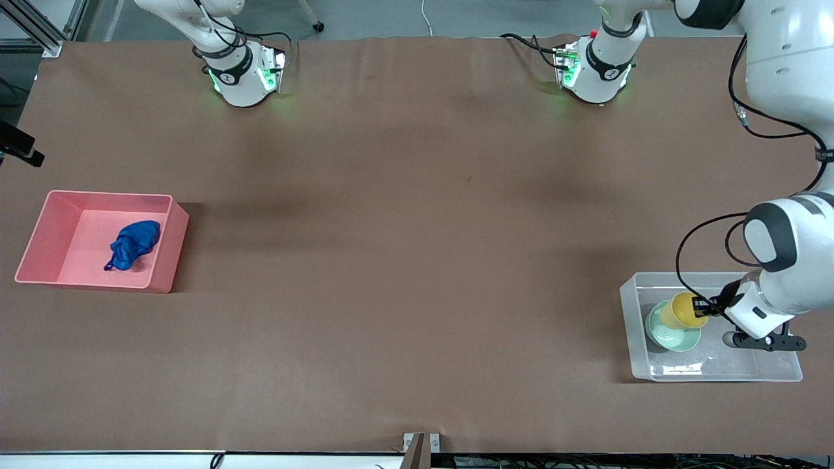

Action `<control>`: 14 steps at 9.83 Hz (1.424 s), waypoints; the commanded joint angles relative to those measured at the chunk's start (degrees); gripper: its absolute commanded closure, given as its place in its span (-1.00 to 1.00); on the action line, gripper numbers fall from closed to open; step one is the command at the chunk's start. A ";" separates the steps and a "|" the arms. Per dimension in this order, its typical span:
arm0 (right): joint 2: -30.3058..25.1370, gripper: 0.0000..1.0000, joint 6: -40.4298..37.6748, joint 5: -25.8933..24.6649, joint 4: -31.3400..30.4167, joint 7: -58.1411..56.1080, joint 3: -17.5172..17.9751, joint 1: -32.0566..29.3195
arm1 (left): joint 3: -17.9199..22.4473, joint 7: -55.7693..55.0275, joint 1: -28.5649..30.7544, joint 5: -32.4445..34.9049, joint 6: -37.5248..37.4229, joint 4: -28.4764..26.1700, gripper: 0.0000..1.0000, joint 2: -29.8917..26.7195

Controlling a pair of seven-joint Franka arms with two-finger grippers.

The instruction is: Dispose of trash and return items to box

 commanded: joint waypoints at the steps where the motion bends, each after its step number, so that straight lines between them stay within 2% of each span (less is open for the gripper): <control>1: 0.13 -1.00 -0.76 -0.19 0.68 0.13 0.21 -0.09 | 0.39 0.76 0.42 -1.05 1.79 1.24 0.92 3.07; 2: 0.13 -1.00 -0.76 -0.19 0.59 0.13 0.21 -0.09 | 0.48 0.59 0.60 -1.39 1.88 1.24 0.39 3.16; 3: 0.13 -1.00 -0.76 -0.11 0.59 0.13 0.21 -0.09 | 0.48 0.67 0.78 -1.31 1.88 1.24 -0.68 2.55; 4: 0.13 -1.00 -0.76 -0.19 0.59 0.13 0.21 0.00 | 0.39 0.50 0.52 -1.14 1.88 1.33 -1.00 1.15; 6: 0.13 -1.00 -0.67 -0.19 0.59 -0.05 0.21 0.00 | -0.22 -0.38 0.17 -0.70 1.54 1.24 -1.00 -3.58; 8: 0.13 -1.00 -0.67 -0.37 0.50 -0.05 0.21 -0.18 | -1.54 -1.95 0.08 -0.26 -1.43 -1.38 -1.00 -10.78; 10: 0.13 -1.00 -0.67 -0.28 0.50 0.04 0.21 -0.18 | -4.43 -6.08 0.17 2.63 -6.96 -4.72 -1.00 -18.08; 14: 0.13 -1.00 -0.67 -0.28 0.50 0.04 0.21 -0.18 | -6.38 -8.98 -1.06 4.13 -21.37 -2.55 -1.00 -29.34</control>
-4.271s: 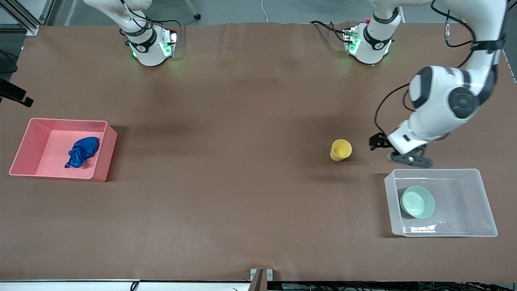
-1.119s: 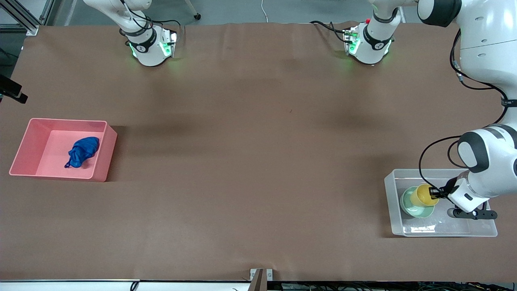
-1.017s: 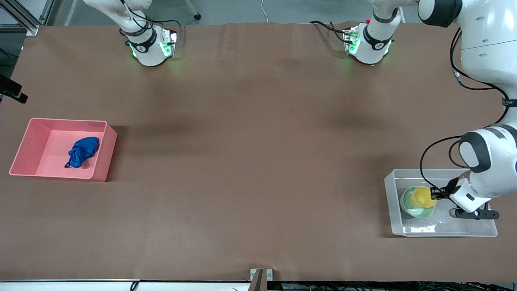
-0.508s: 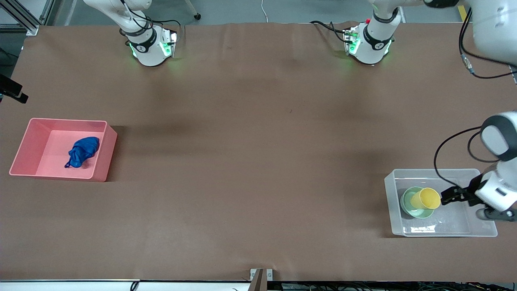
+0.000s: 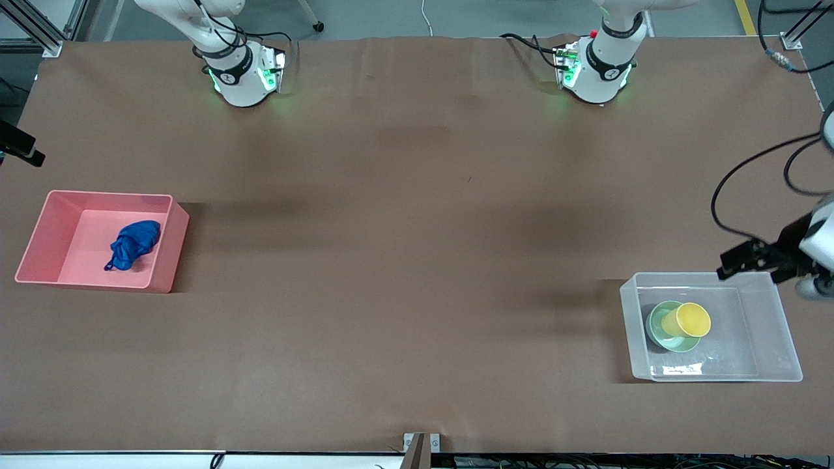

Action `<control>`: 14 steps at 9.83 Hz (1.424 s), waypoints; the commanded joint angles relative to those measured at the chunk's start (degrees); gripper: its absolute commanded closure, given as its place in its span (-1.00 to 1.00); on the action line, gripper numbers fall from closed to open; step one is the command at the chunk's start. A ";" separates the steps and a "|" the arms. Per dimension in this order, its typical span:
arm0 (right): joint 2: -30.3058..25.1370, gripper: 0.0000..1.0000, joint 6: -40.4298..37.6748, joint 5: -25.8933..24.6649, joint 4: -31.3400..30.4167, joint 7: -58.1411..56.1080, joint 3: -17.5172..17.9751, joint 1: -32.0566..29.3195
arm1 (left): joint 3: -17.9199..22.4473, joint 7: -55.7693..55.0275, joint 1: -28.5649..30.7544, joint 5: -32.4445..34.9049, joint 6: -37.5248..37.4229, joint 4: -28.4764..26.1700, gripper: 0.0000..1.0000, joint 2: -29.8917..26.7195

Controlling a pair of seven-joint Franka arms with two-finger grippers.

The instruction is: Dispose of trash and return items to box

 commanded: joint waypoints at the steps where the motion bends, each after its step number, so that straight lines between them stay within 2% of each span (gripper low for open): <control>1: 0.07 -1.00 -0.53 -0.28 0.50 0.04 0.25 -0.18 | -1.56 -2.81 -0.61 3.88 -8.48 -0.25 -1.00 -5.24; 3: 0.07 -1.00 -0.62 -0.19 0.50 0.04 0.25 -0.18 | -2.62 -5.62 -0.61 4.69 -14.41 -0.32 -1.00 -9.28; 6: 0.07 -1.00 -0.62 -0.19 0.42 0.04 0.25 -0.27 | -2.19 -5.72 -0.96 4.69 -14.43 -3.30 -1.00 -12.98; 10: 0.07 -1.00 -0.89 -0.19 0.33 0.04 0.25 -0.27 | -2.10 -8.27 -2.46 5.75 -14.43 -5.68 -1.00 -14.56; 14: 0.07 -1.00 -0.97 -0.19 0.33 -0.05 0.25 -0.27 | -1.92 -8.53 -2.11 5.83 -15.74 -5.77 -1.00 -14.48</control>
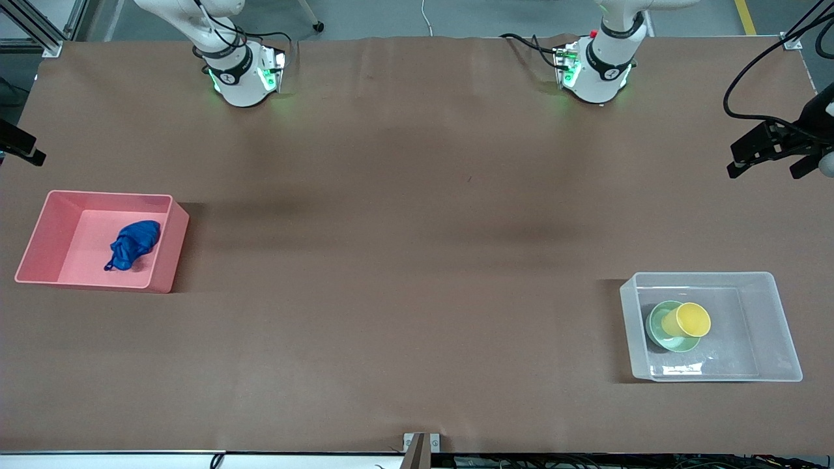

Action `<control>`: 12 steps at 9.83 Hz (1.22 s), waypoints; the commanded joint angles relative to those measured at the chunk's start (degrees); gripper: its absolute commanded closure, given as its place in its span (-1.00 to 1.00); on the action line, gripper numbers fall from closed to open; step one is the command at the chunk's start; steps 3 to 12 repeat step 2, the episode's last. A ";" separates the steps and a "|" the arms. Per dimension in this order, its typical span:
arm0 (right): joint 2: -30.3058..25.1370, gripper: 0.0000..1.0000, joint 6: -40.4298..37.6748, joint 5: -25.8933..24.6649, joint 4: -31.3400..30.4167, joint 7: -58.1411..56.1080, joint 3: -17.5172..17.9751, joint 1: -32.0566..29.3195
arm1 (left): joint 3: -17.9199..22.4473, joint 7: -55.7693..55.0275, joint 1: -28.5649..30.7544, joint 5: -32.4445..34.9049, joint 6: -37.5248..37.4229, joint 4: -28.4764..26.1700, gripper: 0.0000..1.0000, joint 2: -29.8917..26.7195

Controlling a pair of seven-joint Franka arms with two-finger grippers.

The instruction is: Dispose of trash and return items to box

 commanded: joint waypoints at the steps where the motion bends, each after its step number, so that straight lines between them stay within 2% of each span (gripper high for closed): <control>1: 0.05 -1.00 -0.64 -0.19 0.33 -0.05 0.27 -0.27 | 0.35 -1.16 -0.05 1.55 -0.91 -2.81 -1.00 -0.83; 12: 0.05 -1.00 -0.47 -0.19 0.33 -0.05 0.27 -0.27 | 0.44 -1.16 -0.05 1.55 -1.09 -2.72 -1.00 -0.83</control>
